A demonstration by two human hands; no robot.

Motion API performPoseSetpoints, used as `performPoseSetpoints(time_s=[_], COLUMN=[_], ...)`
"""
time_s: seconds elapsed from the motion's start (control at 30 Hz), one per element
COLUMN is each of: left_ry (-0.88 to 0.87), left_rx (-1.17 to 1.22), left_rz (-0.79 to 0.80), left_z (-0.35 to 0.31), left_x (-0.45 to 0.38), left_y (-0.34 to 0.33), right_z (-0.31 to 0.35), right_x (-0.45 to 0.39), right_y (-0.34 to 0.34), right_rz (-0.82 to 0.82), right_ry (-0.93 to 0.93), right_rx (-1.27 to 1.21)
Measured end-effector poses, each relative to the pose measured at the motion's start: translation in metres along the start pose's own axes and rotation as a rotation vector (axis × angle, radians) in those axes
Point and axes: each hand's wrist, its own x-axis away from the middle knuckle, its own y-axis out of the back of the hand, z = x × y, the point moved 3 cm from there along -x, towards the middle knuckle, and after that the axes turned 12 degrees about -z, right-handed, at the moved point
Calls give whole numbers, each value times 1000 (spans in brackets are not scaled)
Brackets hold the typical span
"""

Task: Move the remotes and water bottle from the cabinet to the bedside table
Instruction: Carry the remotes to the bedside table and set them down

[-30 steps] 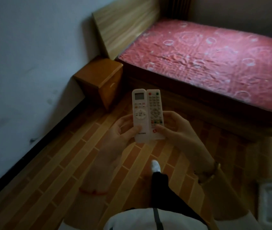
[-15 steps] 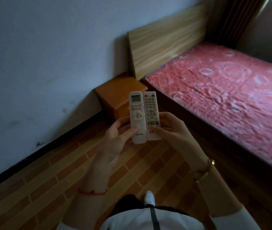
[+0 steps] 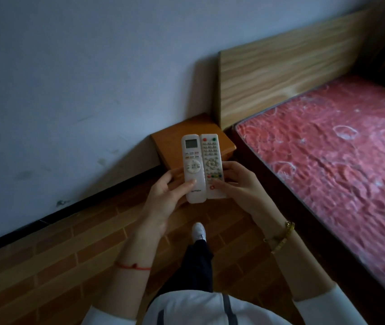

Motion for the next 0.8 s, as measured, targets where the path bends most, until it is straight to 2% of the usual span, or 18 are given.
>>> performPoseSetpoints(time_s=[0.13, 0.47, 0.63, 0.8], left_ry=[3, 51, 79, 127], left_rx=[28, -3, -8, -37], left_rz=[-24, -197, -302, -419], left_z=[-20, -59, -58, -28], left_x=[-84, -279, -355, -426], left_y=[-18, -46, -48, -48], right_z=[1, 3, -20, -69], right_x=[-96, -309, -393, -468], right_y=[-9, -41, -65, -93], right_rz=[54, 153, 225, 321], right_ry=[-14, -93, -134, -193], right_rx=[19, 92, 134, 212])
